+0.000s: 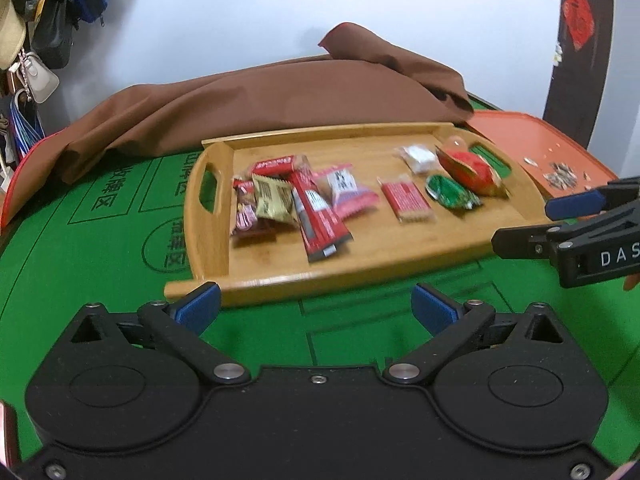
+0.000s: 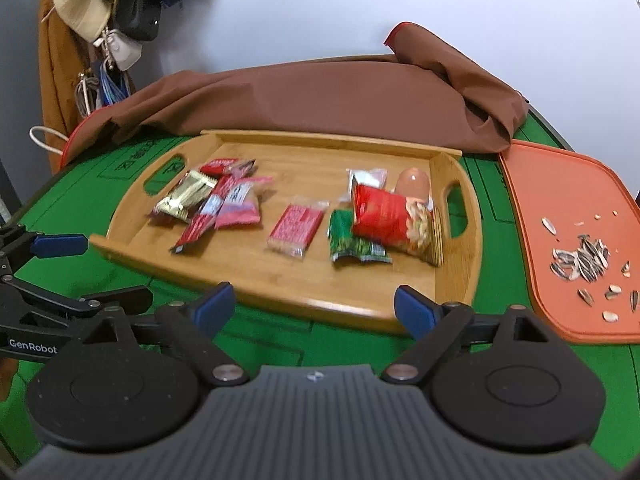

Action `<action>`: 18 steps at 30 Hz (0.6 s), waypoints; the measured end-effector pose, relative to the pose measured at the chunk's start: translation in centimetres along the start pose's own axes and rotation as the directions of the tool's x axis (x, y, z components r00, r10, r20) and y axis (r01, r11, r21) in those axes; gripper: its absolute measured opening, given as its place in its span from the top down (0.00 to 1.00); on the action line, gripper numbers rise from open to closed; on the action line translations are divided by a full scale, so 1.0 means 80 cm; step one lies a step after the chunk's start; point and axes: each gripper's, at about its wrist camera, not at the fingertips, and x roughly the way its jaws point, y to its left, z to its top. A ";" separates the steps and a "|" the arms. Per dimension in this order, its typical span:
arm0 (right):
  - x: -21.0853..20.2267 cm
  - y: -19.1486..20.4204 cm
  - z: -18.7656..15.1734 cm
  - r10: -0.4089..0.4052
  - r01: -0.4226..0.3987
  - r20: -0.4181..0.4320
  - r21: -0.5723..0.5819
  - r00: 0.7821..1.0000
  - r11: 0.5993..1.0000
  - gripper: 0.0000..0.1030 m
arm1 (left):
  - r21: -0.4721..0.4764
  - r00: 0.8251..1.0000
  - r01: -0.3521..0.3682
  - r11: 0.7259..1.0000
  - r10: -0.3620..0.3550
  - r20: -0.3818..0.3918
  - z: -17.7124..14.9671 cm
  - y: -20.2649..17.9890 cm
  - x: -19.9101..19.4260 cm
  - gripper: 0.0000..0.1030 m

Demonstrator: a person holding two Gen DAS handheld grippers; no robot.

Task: Organize snacks
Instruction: 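Open both tools and move them back to the remaining snacks, then grasp the gold-spotted wafer with the left tool while the right tool grasps the brown chocolate packet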

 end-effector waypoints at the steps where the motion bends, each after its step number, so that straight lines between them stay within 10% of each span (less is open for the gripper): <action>1: -0.003 0.000 -0.004 0.002 -0.002 0.000 -0.001 1.000 1.000 0.09 | 0.006 1.000 0.000 1.000 0.000 0.003 -0.004 -0.002 -0.004 0.02; 18: -0.043 0.011 -0.070 0.016 -0.015 0.005 -0.048 1.000 0.999 0.07 | 0.069 0.997 0.071 0.995 -0.070 -0.016 -0.066 -0.028 -0.053 0.02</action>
